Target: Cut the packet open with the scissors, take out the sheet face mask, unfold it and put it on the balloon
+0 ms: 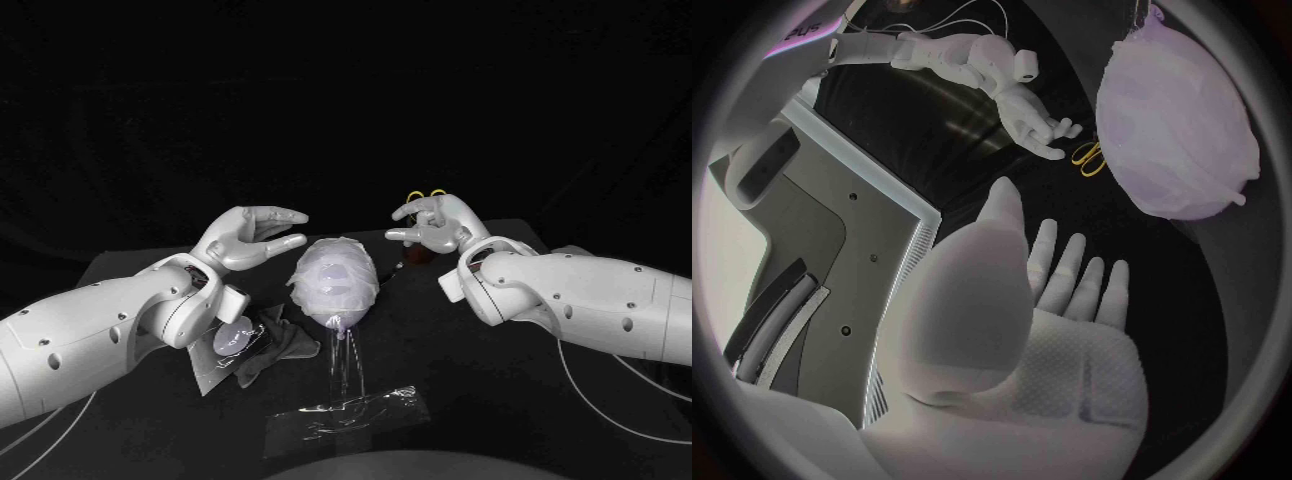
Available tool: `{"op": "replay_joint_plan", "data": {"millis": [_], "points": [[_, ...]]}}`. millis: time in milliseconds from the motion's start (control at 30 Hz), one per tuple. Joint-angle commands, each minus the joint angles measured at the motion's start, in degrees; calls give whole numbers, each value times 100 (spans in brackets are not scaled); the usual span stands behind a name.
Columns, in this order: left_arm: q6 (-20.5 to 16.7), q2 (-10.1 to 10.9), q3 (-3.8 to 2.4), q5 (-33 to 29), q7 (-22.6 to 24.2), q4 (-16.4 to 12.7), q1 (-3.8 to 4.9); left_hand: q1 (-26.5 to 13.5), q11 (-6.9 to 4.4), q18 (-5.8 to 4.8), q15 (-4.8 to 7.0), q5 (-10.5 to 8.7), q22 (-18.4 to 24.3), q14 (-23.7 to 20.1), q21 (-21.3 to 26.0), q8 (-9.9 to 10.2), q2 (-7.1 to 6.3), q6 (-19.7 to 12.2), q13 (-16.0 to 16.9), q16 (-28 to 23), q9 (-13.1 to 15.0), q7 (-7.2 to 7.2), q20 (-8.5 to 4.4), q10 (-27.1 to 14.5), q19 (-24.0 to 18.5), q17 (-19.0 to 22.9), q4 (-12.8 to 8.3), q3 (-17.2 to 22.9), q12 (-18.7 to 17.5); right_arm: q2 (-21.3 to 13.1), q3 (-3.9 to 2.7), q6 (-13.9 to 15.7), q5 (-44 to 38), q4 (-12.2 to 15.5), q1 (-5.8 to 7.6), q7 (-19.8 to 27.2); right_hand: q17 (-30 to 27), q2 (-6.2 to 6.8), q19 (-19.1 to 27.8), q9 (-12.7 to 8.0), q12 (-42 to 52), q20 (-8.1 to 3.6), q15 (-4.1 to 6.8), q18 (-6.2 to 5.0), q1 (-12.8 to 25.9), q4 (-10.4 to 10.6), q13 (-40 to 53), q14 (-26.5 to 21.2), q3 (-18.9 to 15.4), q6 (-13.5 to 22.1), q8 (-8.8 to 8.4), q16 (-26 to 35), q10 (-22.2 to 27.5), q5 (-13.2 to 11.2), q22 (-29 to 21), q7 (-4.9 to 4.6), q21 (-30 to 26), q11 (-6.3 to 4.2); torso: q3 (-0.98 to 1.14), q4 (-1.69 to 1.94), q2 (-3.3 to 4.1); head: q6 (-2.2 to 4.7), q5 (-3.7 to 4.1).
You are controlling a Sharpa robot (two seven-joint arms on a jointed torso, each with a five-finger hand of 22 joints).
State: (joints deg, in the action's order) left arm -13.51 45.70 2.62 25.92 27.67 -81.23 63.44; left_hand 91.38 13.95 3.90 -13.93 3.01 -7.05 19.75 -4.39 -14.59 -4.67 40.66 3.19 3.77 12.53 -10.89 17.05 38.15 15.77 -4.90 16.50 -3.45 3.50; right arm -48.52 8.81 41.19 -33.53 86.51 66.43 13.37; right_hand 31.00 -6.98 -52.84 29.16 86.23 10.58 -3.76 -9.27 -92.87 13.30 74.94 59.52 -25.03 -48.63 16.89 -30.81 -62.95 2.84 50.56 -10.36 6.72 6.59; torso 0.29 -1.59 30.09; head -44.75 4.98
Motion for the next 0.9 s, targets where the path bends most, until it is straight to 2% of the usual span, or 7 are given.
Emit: {"op": "replay_joint_plan", "data": {"millis": [33, 700, 733, 800, 833, 867, 900], "points": [[-106, -55, -7, -1185, 237, 165, 19, -37, 24, -54, 10, -21, -86, 298, -87, -68, 113, 145, 35, 103, 29, -420, -4, 330, 259, -68, -7, 44, 43, 70, -2, -765, 832, -131, 7, 844, -146, -510, 17, -80, -7610, 72, -90, -105, -526, 83, -5012, -86, -148, 5, -124, 296, 58, 40, -171, -68, -136, 70, -39, -36, -106, 20, -91], [-358, -414, -2, -2739, 321, 985, -44, -898, -382, -44, -10, -22, -31, 868, -142, 221, 290, -381, 10, 210, -147, 13, -12, 321, 527, -159, 26, -265, -27, 643, -3, -1492, 1987, -966, -89, 1452, -1275, -441, 940, -854, -8268, 565, -598, -108, 115, 25, -6614, -926, -117, 1021, -1004, 1986, 761, 7, -2060, -351, -328, 488, -25, -36, -260, 245, -485], [-222, -377, 3, -2419, 191, 953, -36, -3335, -1395, -390, 1393, -301, 705, -1975, 439, 1459, 467, -4066, -319, -377, -1253, 1089, -1705, -3815, -1577, 490, -1650, 345, -350, 627, -1, -1234, 1672, -938, -82, 1196, -3100, 698, 5284, -2916, -2622, -1058, 376, 927, 2901, -1330, -2224, -5952, 2503, 4863, -1689, 3081, 6295, -284, -5056, 1036, -672, -659, -35, -48, -243, 216, -471], [-246, -374, 0, -2420, 191, 939, -38, -3514, -1395, -390, 1393, -301, 705, -1975, 439, 1459, 467, -4066, -319, -377, -1253, 1089, -1705, -3815, -1577, 490, -1650, 345, -350, 623, -13, -1212, 1695, -921, -89, 1202, -3100, 698, 5284, -2916, -3077, -1058, 376, 927, 2990, -1330, -2333, -5952, 2503, 4863, -1689, 3081, 6295, -284, -5056, 1036, -672, -659, -35, -45, -238, 228, -471], [-292, -370, -4, -2423, 192, 909, -43, -3858, -1395, -390, 1393, -301, 705, -1975, 439, 1459, 467, -4066, -319, -377, -1253, 1089, -1705, -3815, -1577, 490, -1650, 345, -350, 616, -37, -1170, 1742, -885, -104, 1215, -3100, 698, 5284, -2916, -4426, -1058, 376, 927, 3350, -1330, -7494, -5952, 2503, 4863, -1689, 3081, 6295, -284, -5056, 1036, -672, -659, -34, -42, -232, 242, -472], [-315, -368, -6, -2424, 192, 894, -45, -3921, -1395, -390, 1393, -301, 705, -1975, 439, 1459, 467, -4066, -319, -377, -1253, 1089, -1705, -3815, -1577, 490, -1650, 345, -350, 613, -50, -1149, 1765, -867, -112, 1221, -3100, 698, 5284, -2916, -8623, -1058, 376, 927, 3424, -1330, -7494, -5952, 2503, 4863, -1689, 3081, 6295, -284, -5056, 1036, -672, -659, -34, -37, -223, 263, -472], [-403, -359, -14, -2430, 193, 837, -54, -4279, -1395, -390, 1393, -301, 705, -1975, 439, 1459, 467, -4066, -319, -377, -1253, 1089, -1705, -3815, -1577, 490, -1650, 345, -350, 600, -95, -1069, 1852, -801, -140, 1244, -3100, 698, 5284, -2916, -8623, -1058, 376, 927, 3838, -1330, -7494, -5952, 2503, 4863, -1689, 3081, 6295, -284, -5056, 1036, -672, -659, -34, -25, -204, 307, -474]]}}
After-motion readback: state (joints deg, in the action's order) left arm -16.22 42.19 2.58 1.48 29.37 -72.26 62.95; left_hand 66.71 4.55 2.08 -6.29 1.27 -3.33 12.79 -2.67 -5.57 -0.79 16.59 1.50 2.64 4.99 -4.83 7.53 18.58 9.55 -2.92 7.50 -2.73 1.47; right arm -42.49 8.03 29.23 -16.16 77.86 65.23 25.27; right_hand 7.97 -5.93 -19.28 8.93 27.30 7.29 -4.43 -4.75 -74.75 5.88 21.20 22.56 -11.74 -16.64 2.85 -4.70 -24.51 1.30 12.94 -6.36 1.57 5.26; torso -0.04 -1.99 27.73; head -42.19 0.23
